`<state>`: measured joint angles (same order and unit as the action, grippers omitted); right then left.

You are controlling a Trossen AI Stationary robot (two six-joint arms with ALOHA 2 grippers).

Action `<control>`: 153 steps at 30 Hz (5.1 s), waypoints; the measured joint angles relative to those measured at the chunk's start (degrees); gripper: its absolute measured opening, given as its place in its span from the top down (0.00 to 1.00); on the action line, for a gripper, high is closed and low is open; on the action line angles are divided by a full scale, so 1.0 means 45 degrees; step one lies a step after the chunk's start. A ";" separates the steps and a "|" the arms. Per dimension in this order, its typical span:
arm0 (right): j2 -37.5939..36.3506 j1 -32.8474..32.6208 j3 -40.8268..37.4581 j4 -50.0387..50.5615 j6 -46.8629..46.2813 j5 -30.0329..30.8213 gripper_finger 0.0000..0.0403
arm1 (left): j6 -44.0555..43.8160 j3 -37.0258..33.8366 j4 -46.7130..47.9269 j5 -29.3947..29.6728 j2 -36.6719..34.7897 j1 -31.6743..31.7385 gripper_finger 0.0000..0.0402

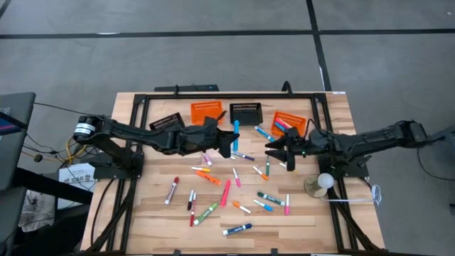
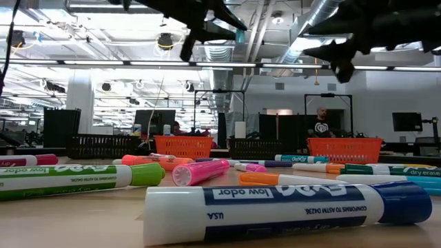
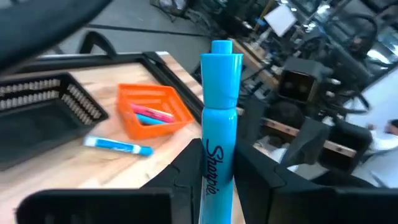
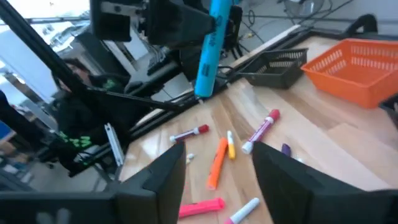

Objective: Pick & Place Markers
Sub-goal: Put the blue marker into the right orange bin

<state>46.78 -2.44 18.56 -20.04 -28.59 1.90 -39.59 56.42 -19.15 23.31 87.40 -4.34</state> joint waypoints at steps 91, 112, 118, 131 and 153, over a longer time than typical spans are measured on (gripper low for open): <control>0.6907 0.3417 0.4421 -0.2233 -0.0307 -0.5453 0.40 | 0.0177 0.0019 -0.1749 -0.1288 0.0942 0.0472 0.81; 0.6902 0.3493 0.4417 -0.2227 -0.0259 -0.5783 0.87 | 0.0214 0.0010 -0.1710 -0.1281 0.0942 0.0472 0.79; 0.6902 0.3566 0.4417 -0.2067 -0.0259 -0.5807 0.87 | 0.0155 0.0010 -0.1705 -0.1292 0.0947 0.0476 0.79; 0.6912 0.3593 0.4407 -0.1816 -0.0303 -0.5764 0.87 | 0.0282 0.0010 -0.1812 -0.1267 0.0947 0.0472 0.51; 0.5022 0.6825 0.4397 0.3075 0.1326 -0.7400 0.87 | 0.1039 0.0015 -0.0352 -0.1552 0.0888 0.0472 0.36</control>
<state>69.38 28.27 38.35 -6.21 -22.62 -31.40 -34.92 56.49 -20.74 16.33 91.39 -2.22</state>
